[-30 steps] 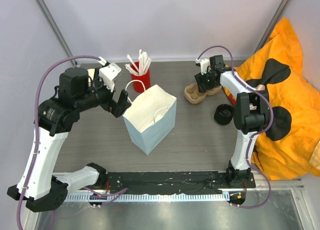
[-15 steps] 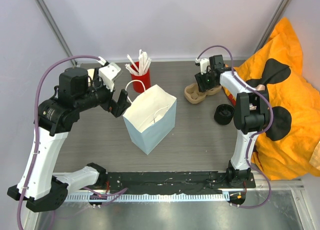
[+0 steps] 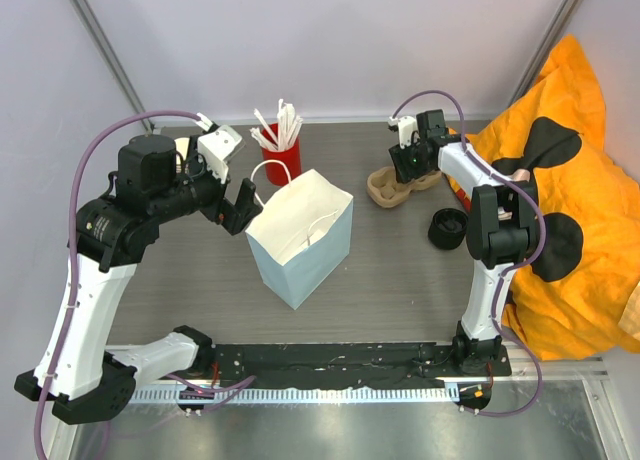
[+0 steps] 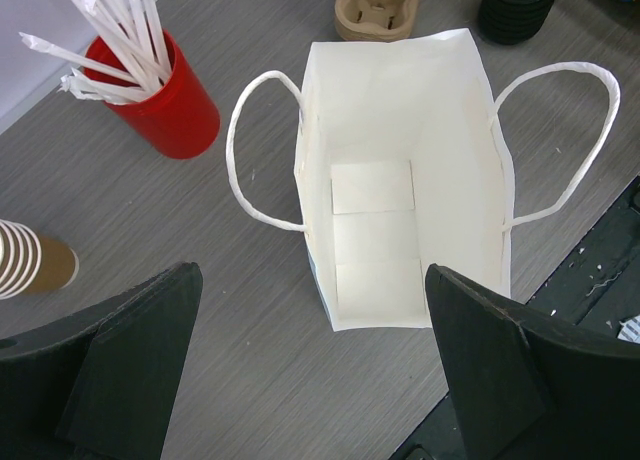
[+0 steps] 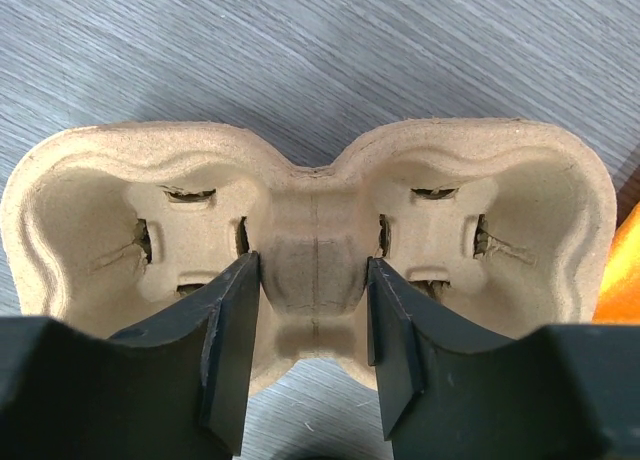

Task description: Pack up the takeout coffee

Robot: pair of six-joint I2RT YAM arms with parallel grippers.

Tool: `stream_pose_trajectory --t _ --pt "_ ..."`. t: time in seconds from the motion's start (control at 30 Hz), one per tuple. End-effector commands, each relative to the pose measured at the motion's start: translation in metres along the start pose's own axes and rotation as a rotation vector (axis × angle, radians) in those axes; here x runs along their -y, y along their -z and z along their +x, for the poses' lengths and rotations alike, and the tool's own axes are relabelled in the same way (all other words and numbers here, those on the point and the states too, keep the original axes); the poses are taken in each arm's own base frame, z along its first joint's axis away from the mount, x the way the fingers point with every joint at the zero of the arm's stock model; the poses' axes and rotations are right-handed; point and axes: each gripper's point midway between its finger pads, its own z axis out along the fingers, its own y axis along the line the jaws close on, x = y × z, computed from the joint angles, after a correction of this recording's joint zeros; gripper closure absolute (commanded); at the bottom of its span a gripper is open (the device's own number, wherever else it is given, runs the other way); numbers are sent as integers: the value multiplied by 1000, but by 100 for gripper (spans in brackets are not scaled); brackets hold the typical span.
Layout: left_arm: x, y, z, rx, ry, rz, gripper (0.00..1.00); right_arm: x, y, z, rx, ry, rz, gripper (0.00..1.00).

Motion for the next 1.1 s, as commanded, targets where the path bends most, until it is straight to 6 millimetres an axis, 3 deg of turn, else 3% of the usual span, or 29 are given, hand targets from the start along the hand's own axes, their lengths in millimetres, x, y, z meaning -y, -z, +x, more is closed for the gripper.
stream_pose_trajectory --t 0.0,0.17,0.57,0.83,1.07 --pt "1 2 -9 39 4 5 0 3 23 -30 97 30 33 54" --pt "1 2 -9 38 6 7 0 4 28 -34 111 33 40 60" --pt "1 3 -9 42 7 7 0 6 50 -47 150 39 62 61" --pt "1 3 -9 42 9 8 0 6 46 -42 131 34 61 59" --pt "1 4 -8 43 7 7 0 -6 35 -34 120 -46 -47 60"
